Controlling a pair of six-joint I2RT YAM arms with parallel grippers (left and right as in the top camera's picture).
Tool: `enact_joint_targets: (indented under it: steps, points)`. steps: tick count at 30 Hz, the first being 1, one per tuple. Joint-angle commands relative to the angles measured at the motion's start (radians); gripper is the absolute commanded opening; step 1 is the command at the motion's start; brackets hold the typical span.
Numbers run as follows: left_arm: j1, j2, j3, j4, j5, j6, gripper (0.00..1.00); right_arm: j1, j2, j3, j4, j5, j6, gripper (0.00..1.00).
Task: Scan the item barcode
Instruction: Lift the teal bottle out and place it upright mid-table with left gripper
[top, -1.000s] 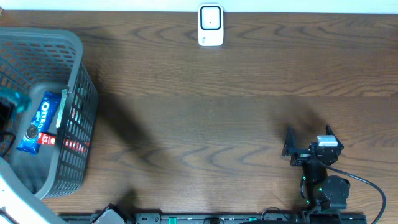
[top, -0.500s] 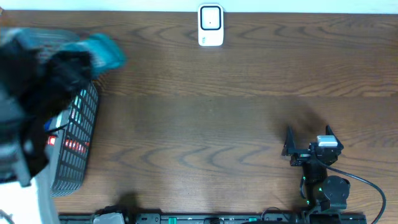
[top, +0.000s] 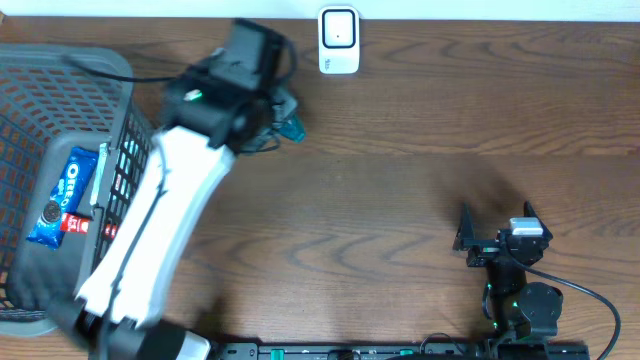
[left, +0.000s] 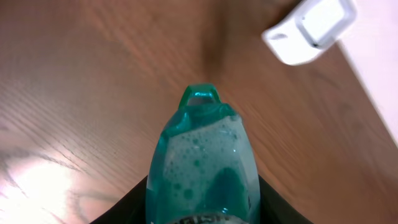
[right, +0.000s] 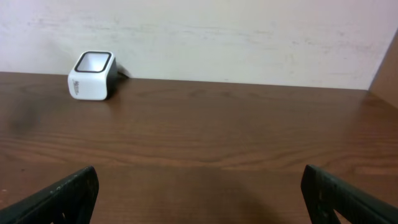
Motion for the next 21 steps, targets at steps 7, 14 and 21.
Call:
enact_joint_targets:
  steps: [7,14,21]
  points:
    - [-0.023,0.249,0.020,-0.023,-0.090,-0.404,0.40,0.010,-0.004,-0.002,-0.004,0.009,-0.007,0.99]
    - [-0.023,0.343,0.020,-0.059,-0.086,-0.480,0.40,0.010,-0.004,-0.002,-0.004,0.009,-0.007,0.99]
    - [-0.023,0.409,0.020,-0.060,-0.064,-0.483,0.41,0.010,-0.004,-0.002,-0.004,0.009,-0.007,0.99]
